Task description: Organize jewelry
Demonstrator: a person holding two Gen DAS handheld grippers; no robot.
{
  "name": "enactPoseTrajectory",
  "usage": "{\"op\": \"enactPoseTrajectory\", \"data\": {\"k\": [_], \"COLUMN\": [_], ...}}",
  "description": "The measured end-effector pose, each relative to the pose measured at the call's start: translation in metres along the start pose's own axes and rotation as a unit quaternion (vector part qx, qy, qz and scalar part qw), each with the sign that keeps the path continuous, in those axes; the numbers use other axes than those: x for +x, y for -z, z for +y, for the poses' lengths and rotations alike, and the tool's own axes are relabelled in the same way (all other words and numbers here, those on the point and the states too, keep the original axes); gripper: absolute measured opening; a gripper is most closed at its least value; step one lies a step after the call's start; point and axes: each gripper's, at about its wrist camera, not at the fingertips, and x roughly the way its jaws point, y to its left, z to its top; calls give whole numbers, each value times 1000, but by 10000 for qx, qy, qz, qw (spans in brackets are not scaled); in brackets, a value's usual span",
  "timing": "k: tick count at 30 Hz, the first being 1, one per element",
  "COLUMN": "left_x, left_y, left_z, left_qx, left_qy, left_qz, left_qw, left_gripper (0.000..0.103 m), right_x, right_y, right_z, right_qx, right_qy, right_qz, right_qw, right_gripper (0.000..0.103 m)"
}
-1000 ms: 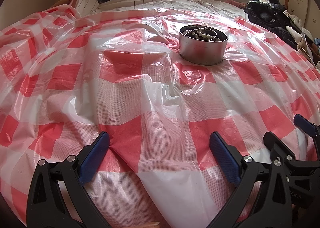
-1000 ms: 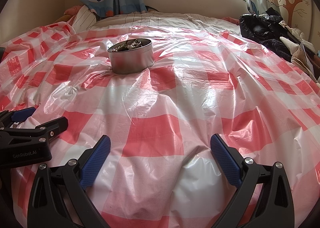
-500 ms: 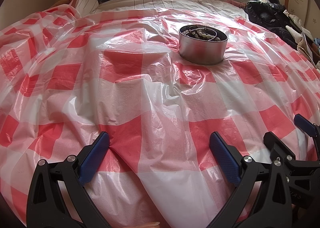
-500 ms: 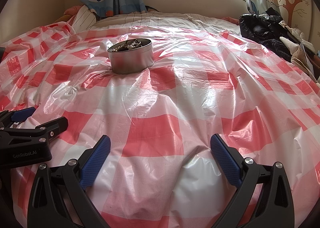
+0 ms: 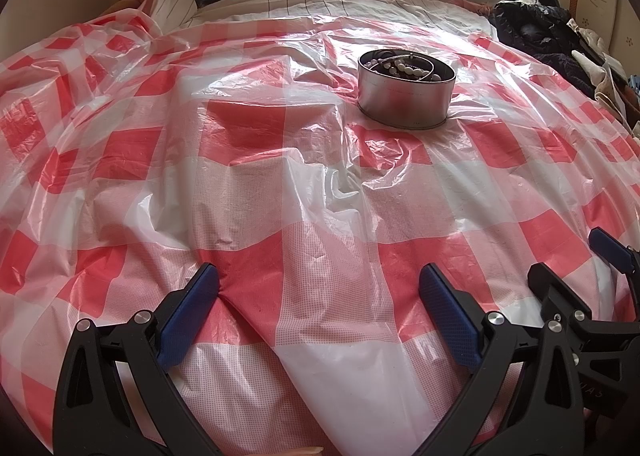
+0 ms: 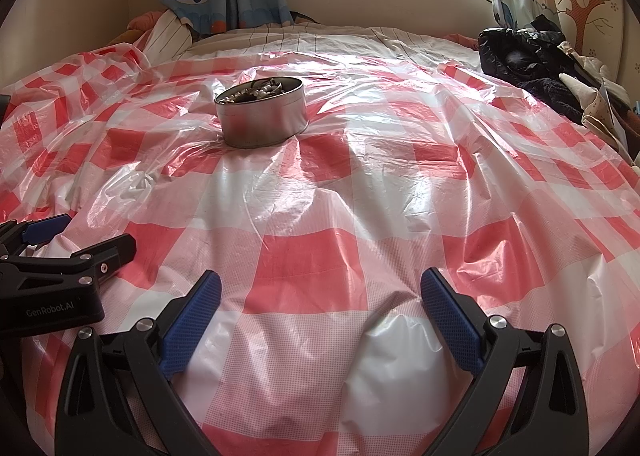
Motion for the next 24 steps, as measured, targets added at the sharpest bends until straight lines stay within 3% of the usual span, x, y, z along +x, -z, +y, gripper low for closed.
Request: {"op": "enactPoseTrajectory", "data": {"k": [24], "left_x": [1], "left_y": [0], "left_z": [0], "left_qx": [3], "left_qy": [-2], "left_qz": [8], "left_qw": [10000], "left_gripper": [96], "right_x": [0], "right_y": [0], "right_z": [0], "right_qx": [-8], "right_qy": [1], "right_qz": [6], "right_qw": [10000], "right_gripper": [96]}}
